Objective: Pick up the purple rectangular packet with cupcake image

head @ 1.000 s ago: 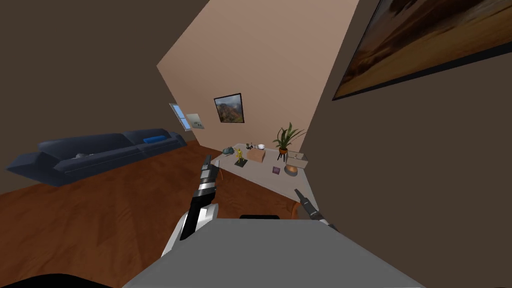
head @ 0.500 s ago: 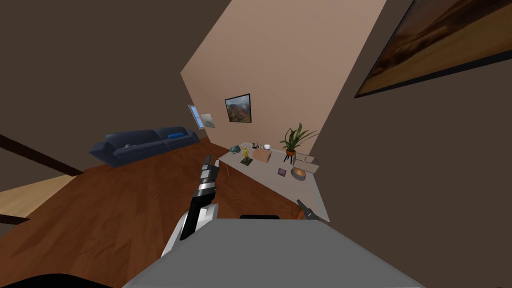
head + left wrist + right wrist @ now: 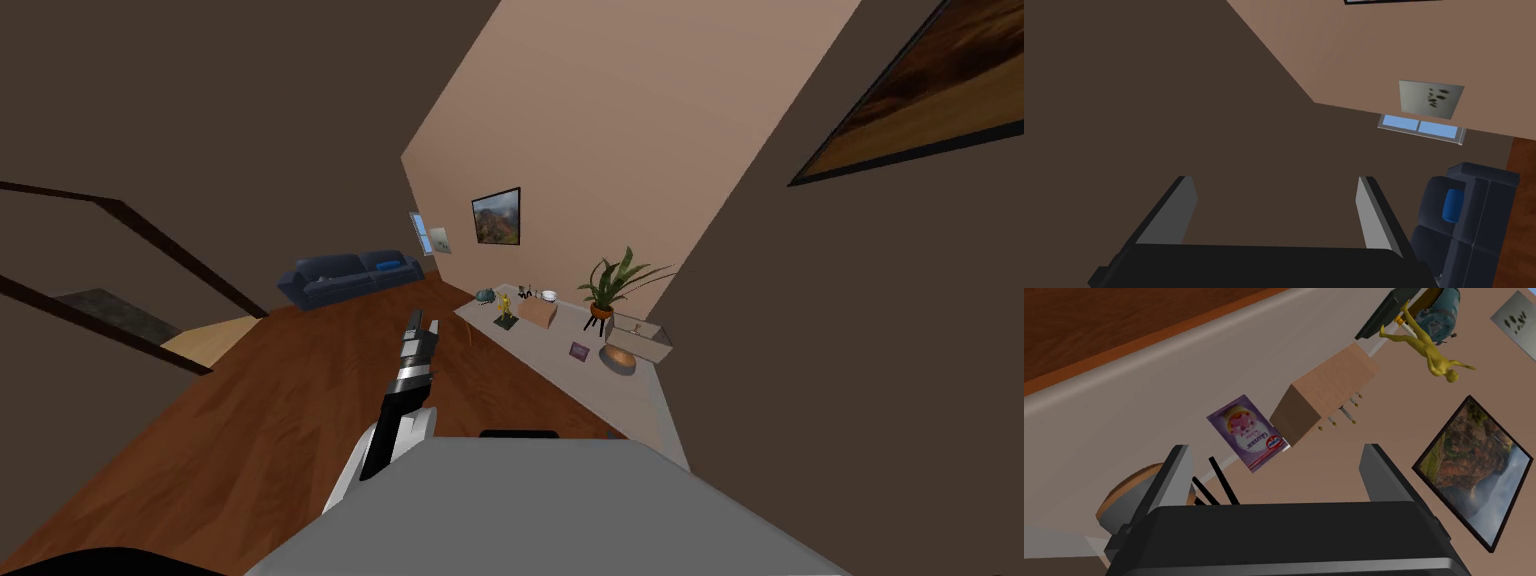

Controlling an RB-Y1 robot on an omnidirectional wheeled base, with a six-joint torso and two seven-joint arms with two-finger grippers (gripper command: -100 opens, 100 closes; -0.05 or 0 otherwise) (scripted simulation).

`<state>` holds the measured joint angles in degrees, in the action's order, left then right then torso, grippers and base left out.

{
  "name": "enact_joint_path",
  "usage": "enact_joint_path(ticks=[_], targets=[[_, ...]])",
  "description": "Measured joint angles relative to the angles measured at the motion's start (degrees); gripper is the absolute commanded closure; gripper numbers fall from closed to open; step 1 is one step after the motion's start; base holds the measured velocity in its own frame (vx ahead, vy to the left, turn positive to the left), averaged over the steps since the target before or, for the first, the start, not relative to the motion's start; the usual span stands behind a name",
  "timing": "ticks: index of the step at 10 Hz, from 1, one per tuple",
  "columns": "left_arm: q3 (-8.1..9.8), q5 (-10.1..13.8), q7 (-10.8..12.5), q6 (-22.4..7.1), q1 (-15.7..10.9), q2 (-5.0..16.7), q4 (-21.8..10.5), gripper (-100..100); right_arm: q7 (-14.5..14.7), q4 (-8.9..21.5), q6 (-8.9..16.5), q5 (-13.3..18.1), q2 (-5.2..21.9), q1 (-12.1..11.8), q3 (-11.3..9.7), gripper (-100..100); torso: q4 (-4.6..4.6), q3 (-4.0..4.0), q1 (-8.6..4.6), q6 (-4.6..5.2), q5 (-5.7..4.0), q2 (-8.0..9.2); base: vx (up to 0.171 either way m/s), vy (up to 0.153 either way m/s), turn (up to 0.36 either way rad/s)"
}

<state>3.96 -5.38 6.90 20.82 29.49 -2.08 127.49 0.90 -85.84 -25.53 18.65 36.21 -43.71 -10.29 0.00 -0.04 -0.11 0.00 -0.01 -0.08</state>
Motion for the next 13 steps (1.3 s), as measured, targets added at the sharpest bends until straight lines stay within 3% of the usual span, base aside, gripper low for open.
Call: enact_joint_path(ticks=[4,6,7,11,13], targets=[[0.00,0.00,0.00,0.00,0.00,0.00,0.00,0,0.42,5.74,-1.35,3.11,3.94,-0.56,-1.57,-100,0.01,-0.02,0.01,0.01,0.00,-0.04,0.017,0.004,0.231],[0.01,0.00,0.00,0.00,0.01,0.00,0.00,0,0.60,10.98,-2.59,4.79,5.52,1.17,-2.69,-100,0.01,-0.04,0.01,0.02,-0.01,-0.07,0.034,0.006,0.327],[0.00,0.00,0.00,0.00,0.01,0.00,0.00,0,0.49,11.38,-2.49,6.19,7.65,0.11,-3.31,-100,0.02,-0.07,0.00,0.01,0.01,-0.11,0.039,-0.004,0.206],[0.01,0.00,0.00,0.00,0.01,0.00,0.00,0,1.74,19.81,-4.81,9.88,10.76,1.55,-4.90,-100,0.02,-0.07,-0.04,0.02,-0.01,-0.12,0.036,-0.010,0.220],[0.01,0.00,0.00,0.00,0.01,0.01,0.00,0,1.49,22.26,-5.63,11.39,13.45,1.68,-5.48,-100,0.03,-0.09,-0.03,0.03,0.00,-0.16,0.060,-0.012,0.341]])
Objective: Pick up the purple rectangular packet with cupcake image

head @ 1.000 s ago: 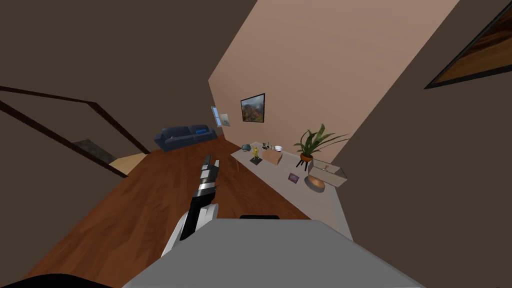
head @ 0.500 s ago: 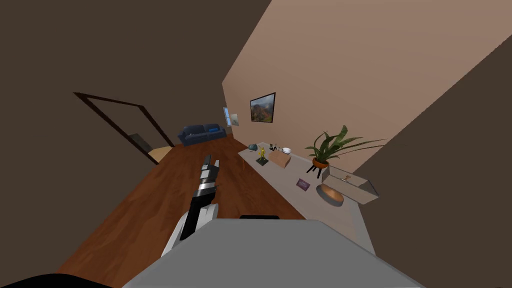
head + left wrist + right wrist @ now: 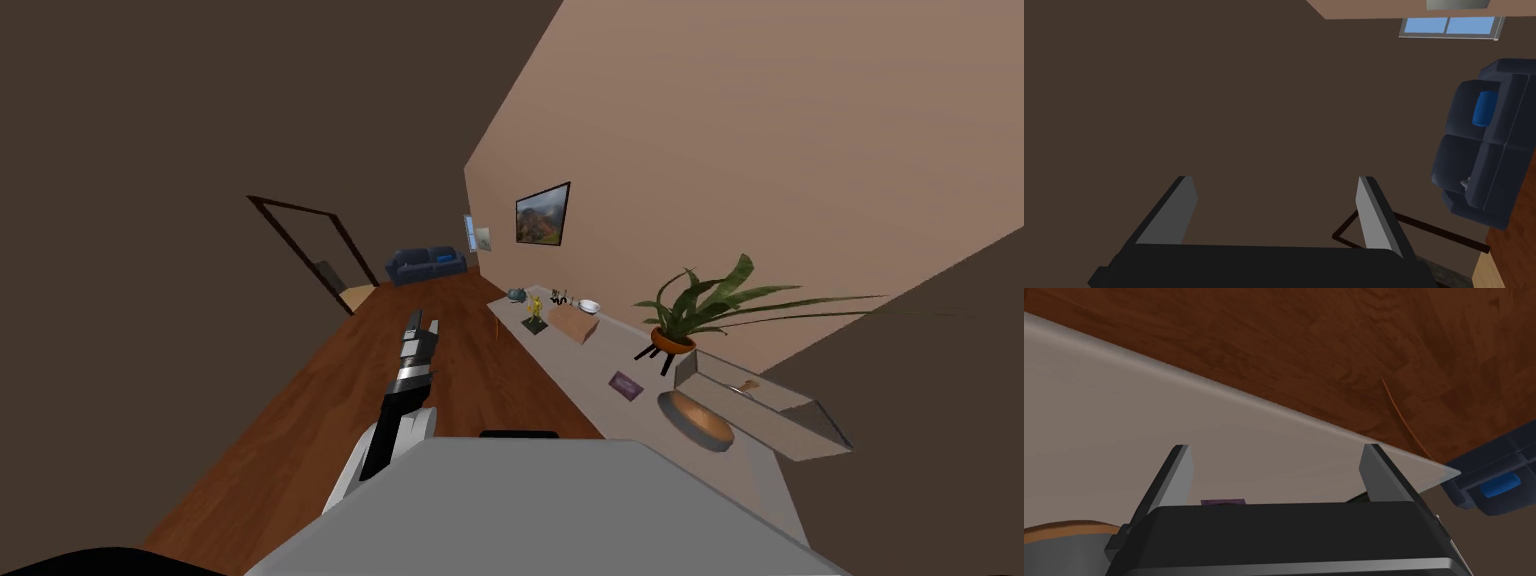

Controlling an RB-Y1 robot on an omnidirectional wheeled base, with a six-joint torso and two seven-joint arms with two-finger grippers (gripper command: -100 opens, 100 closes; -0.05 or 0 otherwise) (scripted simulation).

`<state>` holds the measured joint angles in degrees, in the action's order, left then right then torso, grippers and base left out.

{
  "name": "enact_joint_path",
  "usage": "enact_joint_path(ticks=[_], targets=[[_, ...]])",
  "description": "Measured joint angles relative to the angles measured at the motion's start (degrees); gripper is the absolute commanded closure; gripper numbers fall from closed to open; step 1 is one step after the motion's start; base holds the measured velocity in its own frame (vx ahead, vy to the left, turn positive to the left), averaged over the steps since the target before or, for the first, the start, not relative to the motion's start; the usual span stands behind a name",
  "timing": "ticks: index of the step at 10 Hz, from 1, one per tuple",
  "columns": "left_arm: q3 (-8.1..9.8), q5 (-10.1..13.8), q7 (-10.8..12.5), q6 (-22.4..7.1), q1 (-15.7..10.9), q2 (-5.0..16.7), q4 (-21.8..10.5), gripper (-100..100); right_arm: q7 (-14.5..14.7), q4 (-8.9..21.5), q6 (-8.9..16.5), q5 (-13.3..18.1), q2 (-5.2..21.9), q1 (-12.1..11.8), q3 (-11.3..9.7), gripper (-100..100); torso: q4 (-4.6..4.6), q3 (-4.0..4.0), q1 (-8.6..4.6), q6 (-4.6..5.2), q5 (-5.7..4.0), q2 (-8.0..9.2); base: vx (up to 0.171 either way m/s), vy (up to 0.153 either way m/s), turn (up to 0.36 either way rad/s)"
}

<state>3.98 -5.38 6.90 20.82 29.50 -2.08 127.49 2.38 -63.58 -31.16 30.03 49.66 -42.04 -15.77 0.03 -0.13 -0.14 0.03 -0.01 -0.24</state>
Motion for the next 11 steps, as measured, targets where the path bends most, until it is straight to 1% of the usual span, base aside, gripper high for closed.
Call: enact_joint_path(ticks=[1,2,3,4,5,6,7,8,9,11], targets=[[0.00,0.00,0.00,0.00,0.00,0.00,0.00,0,-0.33,0.60,0.05,1.58,2.00,0.19,-0.84,-100,0.02,-0.06,-0.02,-0.04,-0.01,-0.10,0.059,-0.019,0.156],[0.01,0.00,0.00,0.00,0.01,0.00,0.00,0,0.02,1.99,-0.23,2.35,2.32,0.44,-1.03,-100,0.02,-0.04,0.00,0.07,-0.02,-0.06,0.023,-0.009,-0.057],[0.01,0.00,0.00,0.00,0.01,0.00,0.00,0,0.35,3.30,-0.67,2.61,2.29,0.87,-1.14,-100,0.00,0.03,0.06,0.10,-0.01,0.06,0.032,-0.002,0.255],[0.00,0.00,0.00,0.00,0.00,0.00,0.00,0,0.58,4.73,-1.12,3.59,3.17,1.13,-1.52,-100,-0.01,0.02,0.06,0.00,0.01,0.04,0.033,-0.014,0.154],[0.01,0.00,0.00,0.00,0.01,0.00,0.00,0,1.01,6.47,-1.81,4.15,3.41,1.67,-1.63,-100,-0.01,0.02,0.04,0.07,-0.01,0.05,0.044,-0.020,0.210],[0.00,0.00,0.00,0.00,0.00,0.00,0.00,0,1.30,8.11,-2.34,5.24,4.31,2.13,-2.05,-100,0.00,0.00,0.01,0.02,-0.01,0.00,0.089,-0.025,0.350],[0.00,0.00,0.00,0.00,0.01,0.00,0.00,0,1.72,10.49,-3.19,6.73,5.38,3.11,-2.60,-100,0.02,-0.08,-0.02,-0.01,-0.02,-0.15,0.131,-0.032,0.373],[0.01,0.00,0.00,0.00,0.01,0.01,0.00,0,1.57,11.66,-3.46,8.41,6.98,3.82,-3.44,-100,0.06,-0.18,-0.05,-0.01,-0.02,-0.32,0.095,-0.029,0.149],[0.01,0.00,0.00,0.00,0.02,0.00,0.00,0,1.75,12.76,-3.73,9.12,7.46,4.15,-3.59,-100,0.06,-0.15,0.00,0.08,-0.02,-0.24,0.075,-0.008,0.171],[0.01,0.00,0.00,0.00,0.01,0.00,0.00,0,2.92,16.43,-5.39,11.35,8.88,5.56,-4.06,-100,0.05,-0.15,0.07,0.00,0.00,-0.26,0.112,-0.022,0.332]])
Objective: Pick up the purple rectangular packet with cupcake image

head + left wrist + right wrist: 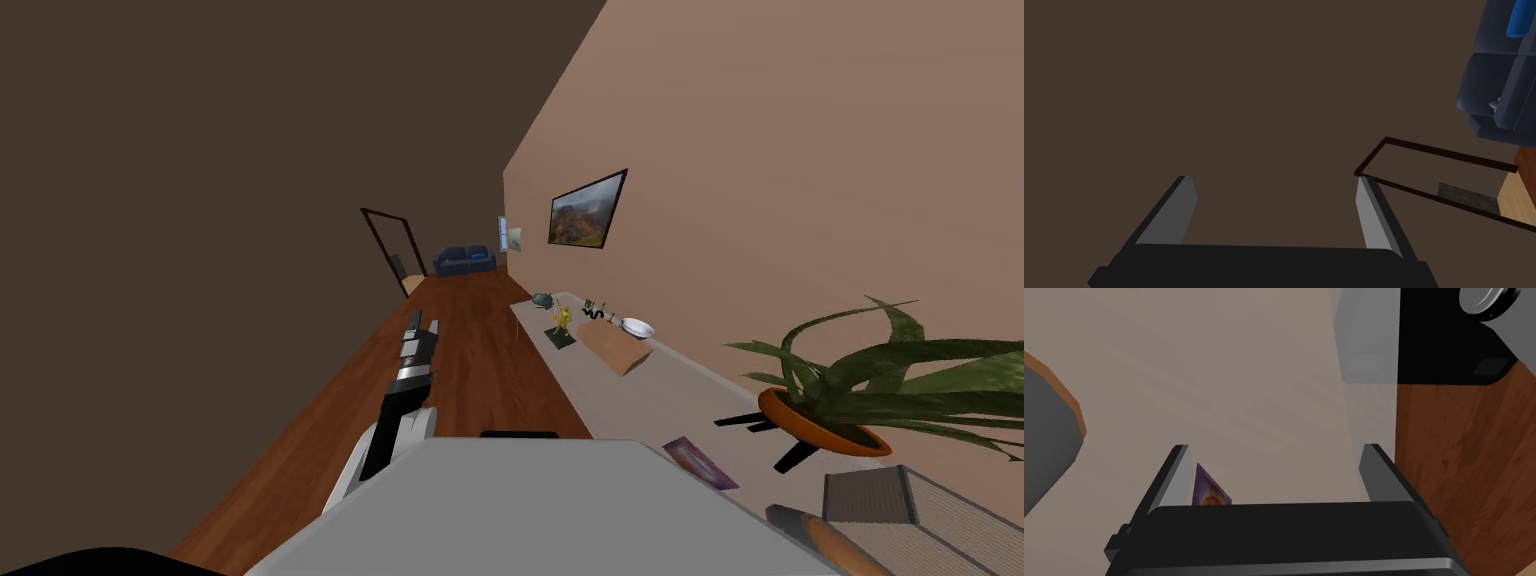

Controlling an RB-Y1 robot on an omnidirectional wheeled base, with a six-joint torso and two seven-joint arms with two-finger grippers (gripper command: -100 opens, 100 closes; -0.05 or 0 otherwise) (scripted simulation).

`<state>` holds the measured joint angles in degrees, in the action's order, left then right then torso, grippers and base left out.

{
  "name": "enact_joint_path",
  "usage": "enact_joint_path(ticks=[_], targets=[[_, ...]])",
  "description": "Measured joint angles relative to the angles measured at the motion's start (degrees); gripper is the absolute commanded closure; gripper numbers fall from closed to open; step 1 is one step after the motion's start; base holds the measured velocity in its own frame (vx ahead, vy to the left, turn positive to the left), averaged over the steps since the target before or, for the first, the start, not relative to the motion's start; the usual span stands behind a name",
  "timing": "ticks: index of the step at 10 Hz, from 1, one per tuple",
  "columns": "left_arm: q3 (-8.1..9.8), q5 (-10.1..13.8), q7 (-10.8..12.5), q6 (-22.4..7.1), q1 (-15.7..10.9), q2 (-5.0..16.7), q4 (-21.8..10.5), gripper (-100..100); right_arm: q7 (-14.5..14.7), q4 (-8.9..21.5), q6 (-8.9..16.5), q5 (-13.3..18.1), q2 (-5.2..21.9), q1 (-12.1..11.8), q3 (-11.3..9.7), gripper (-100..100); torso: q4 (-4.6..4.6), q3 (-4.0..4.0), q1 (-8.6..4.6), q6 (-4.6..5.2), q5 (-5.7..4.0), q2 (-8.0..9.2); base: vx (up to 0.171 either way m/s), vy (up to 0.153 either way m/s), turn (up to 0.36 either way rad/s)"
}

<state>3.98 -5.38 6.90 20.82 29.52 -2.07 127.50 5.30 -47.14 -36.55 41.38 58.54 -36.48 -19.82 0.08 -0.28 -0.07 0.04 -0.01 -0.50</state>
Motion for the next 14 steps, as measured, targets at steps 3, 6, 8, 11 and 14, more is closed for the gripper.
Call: enact_joint_path(ticks=[3,6,8,11,14], targets=[[0.01,0.00,0.00,0.00,0.01,0.00,0.00,0,0.83,5.18,-2.25,4.05,2.30,3.65,-1.44,-100,0.04,-0.09,-0.05,0.04,-0.03,-0.15,0.154,-0.035,0.287],[0.01,0.00,0.00,0.00,0.02,0.00,0.00,0,1.85,7.85,-4.45,6.57,3.69,6.18,-1.95,0,0.04,-0.06,0.13,0.13,0.01,-0.06,0.100,-0.011,0.108],[0.00,0.00,0.00,0.00,-0.02,0.00,0.00,0,1.19,8.40,-4.16,6.46,3.16,6.70,-2.28,-100,-0.10,0.28,0.18,0.06,0.02,0.53,-0.121,-0.014,0.280],[0.00,0.00,0.00,0.00,-0.02,0.00,0.00,0,-1.52,10.11,-3.03,5.72,1.50,7.88,-3.14,-100,-0.22,0.59,0.18,0.13,0.02,1.03,-0.175,-0.002,0.280],[0.01,0.00,0.00,0.00,0.00,0.00,0.00,0,-3.50,12.07,-2.32,5.20,0.00,9.21,-3.82,100,-0.18,0.47,0.08,0.20,0.00,0.81,-0.088,-0.012,0.105]])
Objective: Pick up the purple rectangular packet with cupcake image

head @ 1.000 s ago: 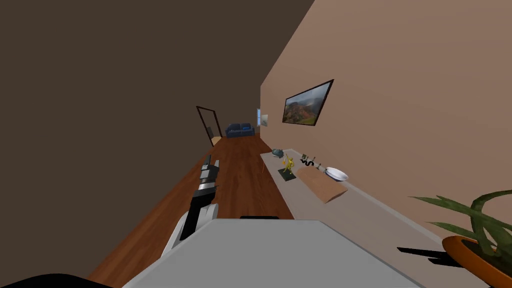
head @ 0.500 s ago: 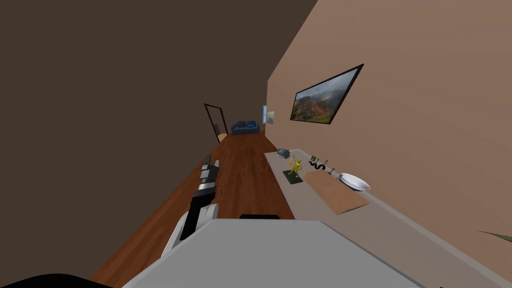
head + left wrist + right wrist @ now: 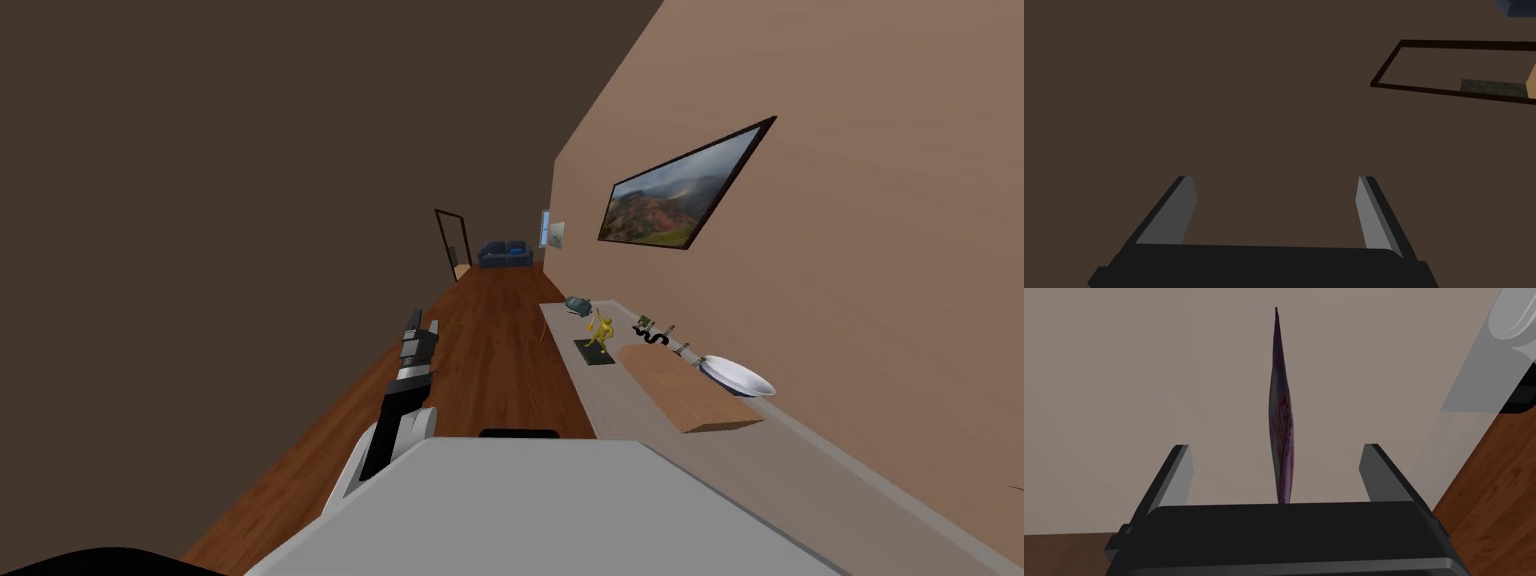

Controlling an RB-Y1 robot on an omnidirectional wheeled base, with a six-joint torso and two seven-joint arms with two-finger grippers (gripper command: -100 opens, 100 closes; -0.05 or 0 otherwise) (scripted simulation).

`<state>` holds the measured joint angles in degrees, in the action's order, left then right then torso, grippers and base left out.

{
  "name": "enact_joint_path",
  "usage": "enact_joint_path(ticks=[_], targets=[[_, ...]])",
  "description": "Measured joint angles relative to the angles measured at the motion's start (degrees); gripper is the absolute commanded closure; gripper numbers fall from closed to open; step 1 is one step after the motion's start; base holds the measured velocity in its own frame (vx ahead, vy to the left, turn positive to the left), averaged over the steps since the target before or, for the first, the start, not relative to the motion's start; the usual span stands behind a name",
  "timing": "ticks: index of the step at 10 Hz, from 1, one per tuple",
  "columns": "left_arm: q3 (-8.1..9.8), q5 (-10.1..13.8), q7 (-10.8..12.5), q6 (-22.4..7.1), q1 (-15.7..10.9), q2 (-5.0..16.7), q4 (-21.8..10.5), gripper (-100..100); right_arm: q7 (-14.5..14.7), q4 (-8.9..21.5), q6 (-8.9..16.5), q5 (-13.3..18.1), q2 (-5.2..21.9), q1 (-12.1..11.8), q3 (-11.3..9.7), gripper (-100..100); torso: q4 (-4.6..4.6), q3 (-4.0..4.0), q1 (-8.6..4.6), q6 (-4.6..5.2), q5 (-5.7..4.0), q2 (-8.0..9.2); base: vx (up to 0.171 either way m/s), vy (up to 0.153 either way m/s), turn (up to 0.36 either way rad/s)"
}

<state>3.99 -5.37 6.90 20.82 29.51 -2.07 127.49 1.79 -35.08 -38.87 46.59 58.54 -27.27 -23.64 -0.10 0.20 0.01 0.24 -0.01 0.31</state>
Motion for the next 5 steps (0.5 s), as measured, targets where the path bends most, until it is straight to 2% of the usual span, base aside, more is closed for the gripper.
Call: enact_joint_path(ticks=[4,5], targets=[[0.00,0.00,0.00,0.00,0.01,0.00,0.00,0,0.06,-0.07,-0.14,0.01,-0.03,-0.02,-0.03,100,0.09,-0.23,-0.19,-0.01,-0.08,-0.37,-0.002,0.000,0.001],[0.00,0.00,0.00,0.00,0.01,0.00,0.00,0,0.07,-0.08,-0.14,0.01,-0.03,-0.02,-0.03,0,0.09,-0.23,-0.20,-0.01,-0.08,-0.38,0.000,0.000,0.000]])
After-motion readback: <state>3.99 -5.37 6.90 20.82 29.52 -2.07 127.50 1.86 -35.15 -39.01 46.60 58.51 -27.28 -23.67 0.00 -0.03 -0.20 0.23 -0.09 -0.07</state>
